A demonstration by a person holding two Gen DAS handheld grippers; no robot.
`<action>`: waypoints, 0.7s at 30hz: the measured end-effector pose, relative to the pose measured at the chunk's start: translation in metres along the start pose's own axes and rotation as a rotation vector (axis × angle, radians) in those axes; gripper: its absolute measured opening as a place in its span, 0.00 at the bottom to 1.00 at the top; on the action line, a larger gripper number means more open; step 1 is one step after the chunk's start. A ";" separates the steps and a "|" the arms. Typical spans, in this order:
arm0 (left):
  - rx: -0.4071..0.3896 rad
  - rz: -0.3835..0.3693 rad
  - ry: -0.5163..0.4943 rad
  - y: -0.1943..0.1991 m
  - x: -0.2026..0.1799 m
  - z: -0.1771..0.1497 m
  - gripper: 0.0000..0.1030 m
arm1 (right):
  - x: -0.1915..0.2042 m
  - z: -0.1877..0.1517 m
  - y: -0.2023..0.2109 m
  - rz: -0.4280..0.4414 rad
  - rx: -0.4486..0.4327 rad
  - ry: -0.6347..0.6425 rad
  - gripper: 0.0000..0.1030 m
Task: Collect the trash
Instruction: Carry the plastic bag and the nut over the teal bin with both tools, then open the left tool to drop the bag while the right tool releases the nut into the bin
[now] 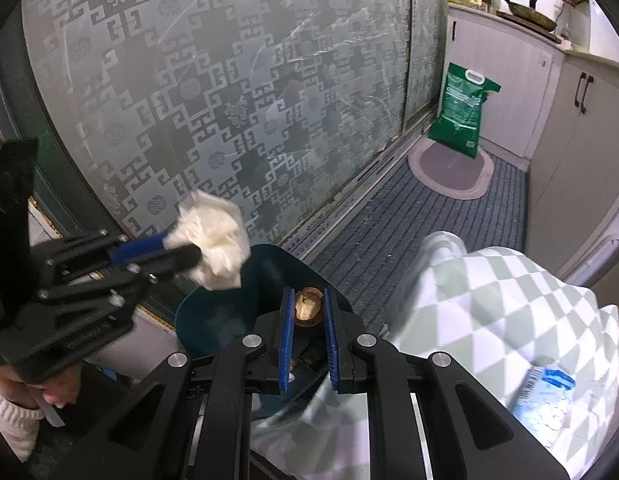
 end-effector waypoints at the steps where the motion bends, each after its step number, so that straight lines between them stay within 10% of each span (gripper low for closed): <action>1: 0.014 0.004 0.002 -0.004 0.004 -0.001 0.20 | 0.001 0.001 -0.003 0.003 0.003 0.001 0.14; 21: 0.157 0.094 0.023 -0.033 0.052 -0.018 0.38 | 0.022 0.008 -0.066 0.075 0.165 -0.039 0.14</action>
Point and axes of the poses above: each gripper's, at about its wrist camera, not at the fingertips, and y roughly against the way its jaws point, x to its left, z to its top, the point moved 4 cm from there along -y, roughly the way its jaws point, and after that the axes turned 12 degrees about y, right-handed, at the moved point
